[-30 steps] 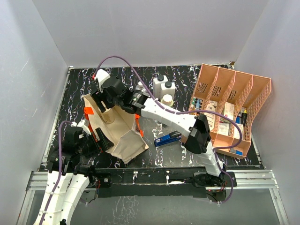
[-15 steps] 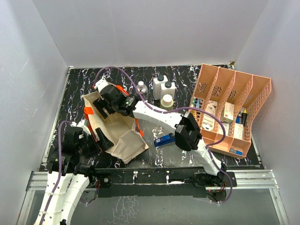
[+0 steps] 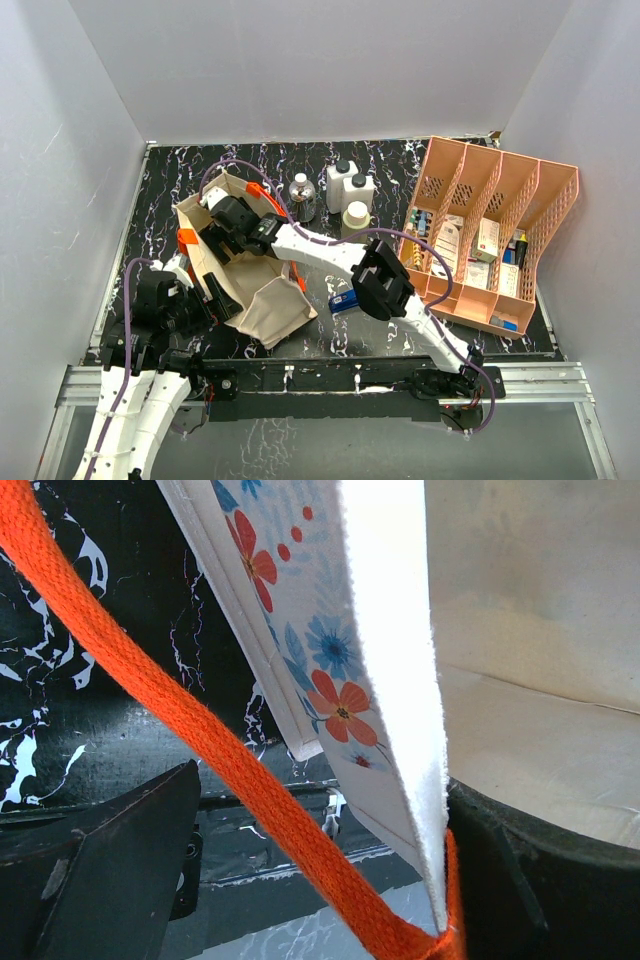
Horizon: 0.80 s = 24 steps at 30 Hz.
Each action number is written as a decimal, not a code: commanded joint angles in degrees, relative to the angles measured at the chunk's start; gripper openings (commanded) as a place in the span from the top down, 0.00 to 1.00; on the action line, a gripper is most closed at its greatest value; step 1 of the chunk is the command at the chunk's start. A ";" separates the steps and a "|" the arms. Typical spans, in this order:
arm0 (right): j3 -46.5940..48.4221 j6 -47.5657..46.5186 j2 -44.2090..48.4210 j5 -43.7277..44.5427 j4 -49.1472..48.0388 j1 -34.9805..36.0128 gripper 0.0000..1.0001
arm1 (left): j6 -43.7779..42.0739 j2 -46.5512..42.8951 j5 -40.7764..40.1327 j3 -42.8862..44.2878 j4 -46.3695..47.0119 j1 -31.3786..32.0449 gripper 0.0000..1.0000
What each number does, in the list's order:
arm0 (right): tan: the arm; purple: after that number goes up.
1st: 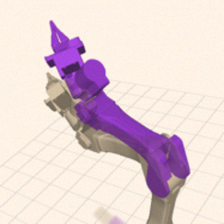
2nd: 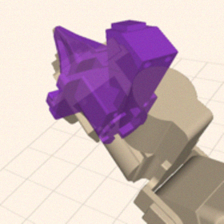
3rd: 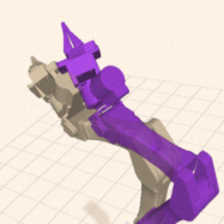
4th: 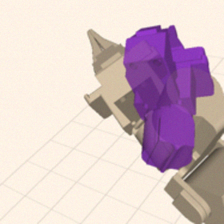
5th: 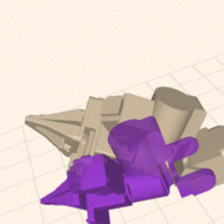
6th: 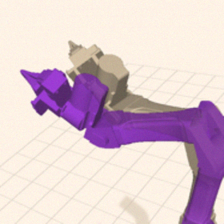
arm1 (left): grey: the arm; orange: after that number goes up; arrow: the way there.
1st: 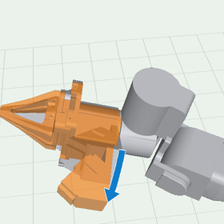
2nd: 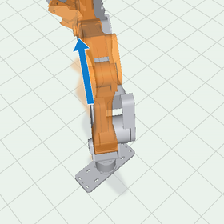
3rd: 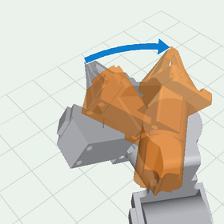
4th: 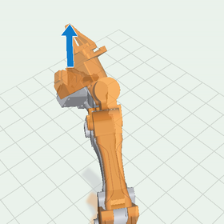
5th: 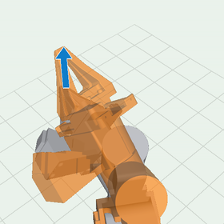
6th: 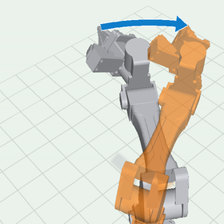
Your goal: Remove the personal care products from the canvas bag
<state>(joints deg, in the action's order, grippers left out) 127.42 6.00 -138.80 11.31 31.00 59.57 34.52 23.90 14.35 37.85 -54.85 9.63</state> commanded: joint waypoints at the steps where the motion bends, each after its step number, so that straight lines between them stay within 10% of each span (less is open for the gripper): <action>1: 3.80 -1.49 -2.20 1.98 -6.05 -0.02 0.08 | -0.39 -0.50 -0.36 0.61 -0.25 -0.33 0.10; 11: 5.38 -0.67 -4.72 0.91 -12.00 -1.11 0.09 | -0.35 -0.43 -0.40 0.60 -0.17 -0.31 0.10; 24: 7.44 -1.80 1.96 0.85 -13.77 -1.06 0.64 | -0.62 -0.43 -0.20 0.49 -0.08 -0.32 0.10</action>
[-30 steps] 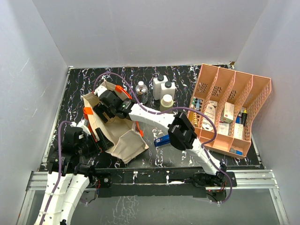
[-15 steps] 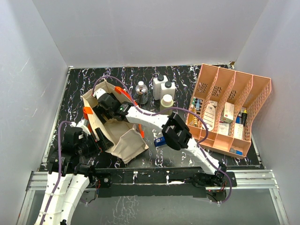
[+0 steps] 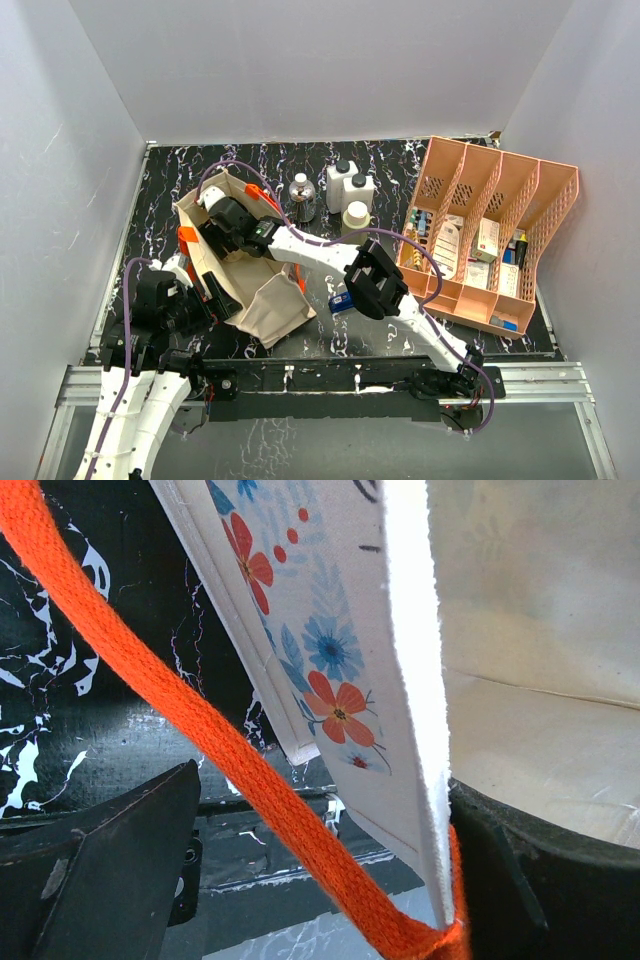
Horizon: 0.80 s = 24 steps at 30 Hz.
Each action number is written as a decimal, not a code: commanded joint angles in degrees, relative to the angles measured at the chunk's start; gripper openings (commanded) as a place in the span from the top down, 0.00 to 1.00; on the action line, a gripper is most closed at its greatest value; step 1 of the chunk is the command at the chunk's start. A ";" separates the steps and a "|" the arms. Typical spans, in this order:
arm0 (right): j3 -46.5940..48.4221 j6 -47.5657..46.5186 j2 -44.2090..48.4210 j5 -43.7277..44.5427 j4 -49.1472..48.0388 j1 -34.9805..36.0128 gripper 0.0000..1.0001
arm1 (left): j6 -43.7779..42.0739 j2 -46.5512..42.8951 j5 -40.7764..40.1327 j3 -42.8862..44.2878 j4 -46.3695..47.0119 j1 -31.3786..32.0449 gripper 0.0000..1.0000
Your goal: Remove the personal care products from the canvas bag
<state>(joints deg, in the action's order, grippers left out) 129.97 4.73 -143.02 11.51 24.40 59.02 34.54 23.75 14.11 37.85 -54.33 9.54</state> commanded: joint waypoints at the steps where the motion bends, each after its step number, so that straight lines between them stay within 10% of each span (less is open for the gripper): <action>1: 4.48 -0.25 7.43 0.60 -7.48 -0.49 0.65 | -0.59 -0.32 0.04 0.53 -0.61 -0.27 0.10; 24: -15.40 11.72 35.34 -4.50 -18.49 -0.58 0.82 | -0.70 -0.56 0.22 0.41 -0.42 -0.25 0.10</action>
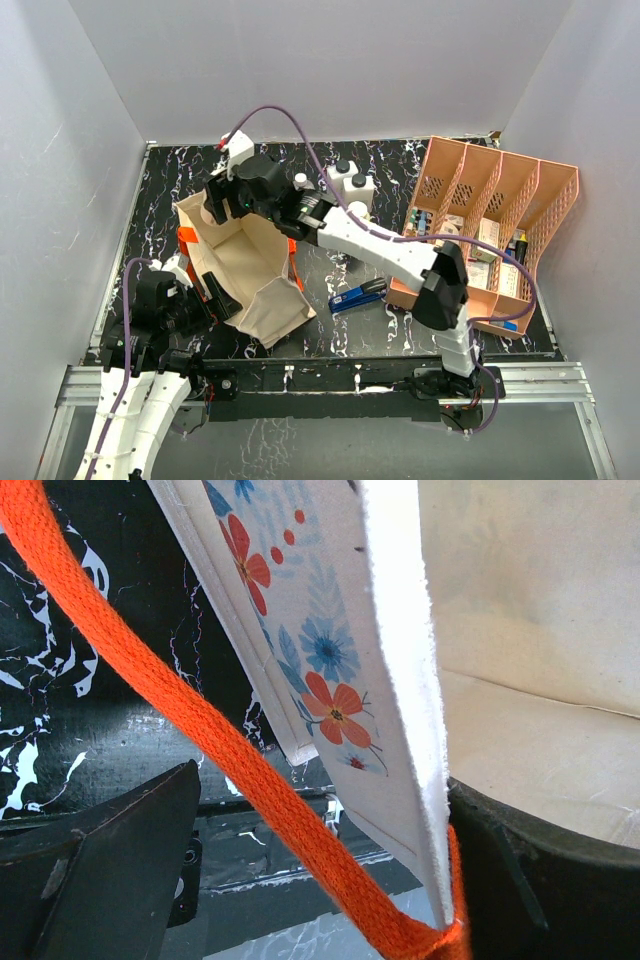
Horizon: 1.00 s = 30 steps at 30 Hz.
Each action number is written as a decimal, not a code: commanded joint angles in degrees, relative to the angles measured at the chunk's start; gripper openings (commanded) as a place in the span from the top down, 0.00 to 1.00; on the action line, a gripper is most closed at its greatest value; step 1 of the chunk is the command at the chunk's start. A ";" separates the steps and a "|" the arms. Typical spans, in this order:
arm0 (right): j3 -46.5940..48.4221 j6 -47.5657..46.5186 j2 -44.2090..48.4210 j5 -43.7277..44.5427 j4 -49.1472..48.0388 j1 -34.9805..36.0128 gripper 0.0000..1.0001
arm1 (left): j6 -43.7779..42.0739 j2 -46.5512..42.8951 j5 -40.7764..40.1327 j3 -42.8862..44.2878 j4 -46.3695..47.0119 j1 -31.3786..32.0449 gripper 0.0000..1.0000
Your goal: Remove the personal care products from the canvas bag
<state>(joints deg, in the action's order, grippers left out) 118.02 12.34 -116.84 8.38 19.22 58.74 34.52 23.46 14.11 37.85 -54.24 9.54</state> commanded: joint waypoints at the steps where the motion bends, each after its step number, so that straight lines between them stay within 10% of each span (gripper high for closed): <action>1: -5.18 4.97 10.50 -1.72 -14.10 -0.29 0.82 | -0.71 -0.26 0.22 0.42 -0.50 -0.27 0.10; 30: -45.64 -1.59 42.04 21.94 -16.98 -3.45 0.84 | -0.71 0.24 0.47 0.29 -0.20 -0.31 0.10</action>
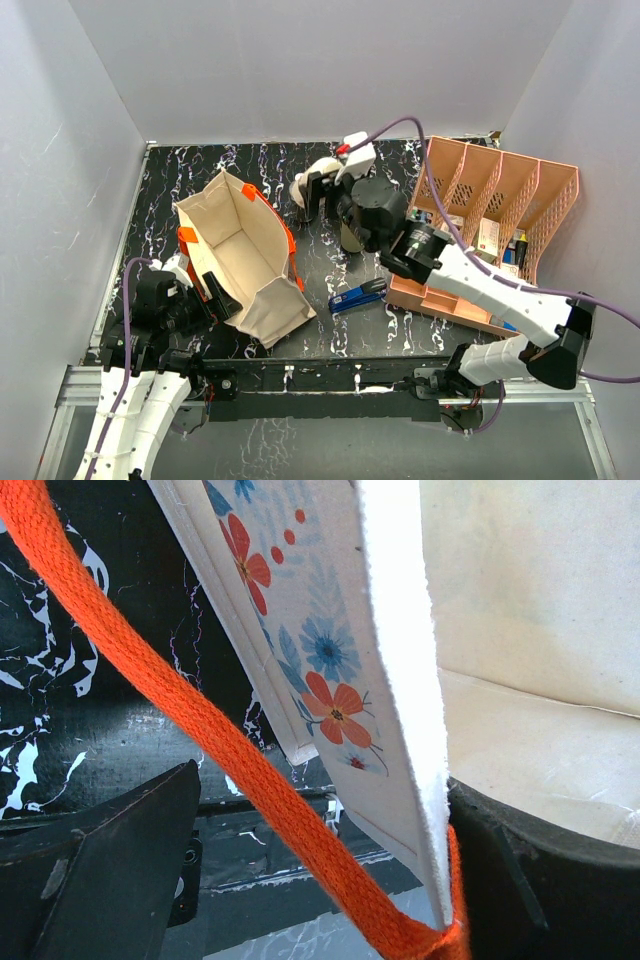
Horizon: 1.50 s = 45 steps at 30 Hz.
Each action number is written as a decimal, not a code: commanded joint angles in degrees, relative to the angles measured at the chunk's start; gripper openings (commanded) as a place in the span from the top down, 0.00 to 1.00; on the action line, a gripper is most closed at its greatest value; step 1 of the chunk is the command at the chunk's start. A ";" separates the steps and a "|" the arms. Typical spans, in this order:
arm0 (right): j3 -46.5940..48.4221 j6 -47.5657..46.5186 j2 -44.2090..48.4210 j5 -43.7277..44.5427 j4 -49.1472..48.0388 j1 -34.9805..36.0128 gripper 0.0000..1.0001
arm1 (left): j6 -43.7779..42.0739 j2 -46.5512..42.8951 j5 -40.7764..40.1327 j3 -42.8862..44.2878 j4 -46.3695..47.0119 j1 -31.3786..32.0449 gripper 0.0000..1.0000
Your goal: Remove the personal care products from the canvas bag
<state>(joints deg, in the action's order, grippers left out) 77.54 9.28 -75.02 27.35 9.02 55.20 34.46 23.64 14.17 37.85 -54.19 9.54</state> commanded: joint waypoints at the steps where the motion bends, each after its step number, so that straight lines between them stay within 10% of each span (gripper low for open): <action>1: -6.42 2.24 -0.23 3.37 -6.91 0.08 0.85 | -0.62 0.01 0.40 0.29 -0.26 -0.31 0.10; 29: 2.18 3.00 -31.64 -5.93 -11.57 -10.13 0.82 | -0.80 -0.08 0.50 0.28 -0.36 -0.31 0.10; 45: 7.25 2.57 -32.97 -8.76 -2.19 -11.42 0.01 | 1.24 0.49 -1.03 4.19 -1.12 -0.32 0.03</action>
<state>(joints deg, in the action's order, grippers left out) 80.38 12.12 -111.07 18.46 7.29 44.21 34.89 23.66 13.80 37.95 -54.57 9.50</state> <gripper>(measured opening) 0.981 0.970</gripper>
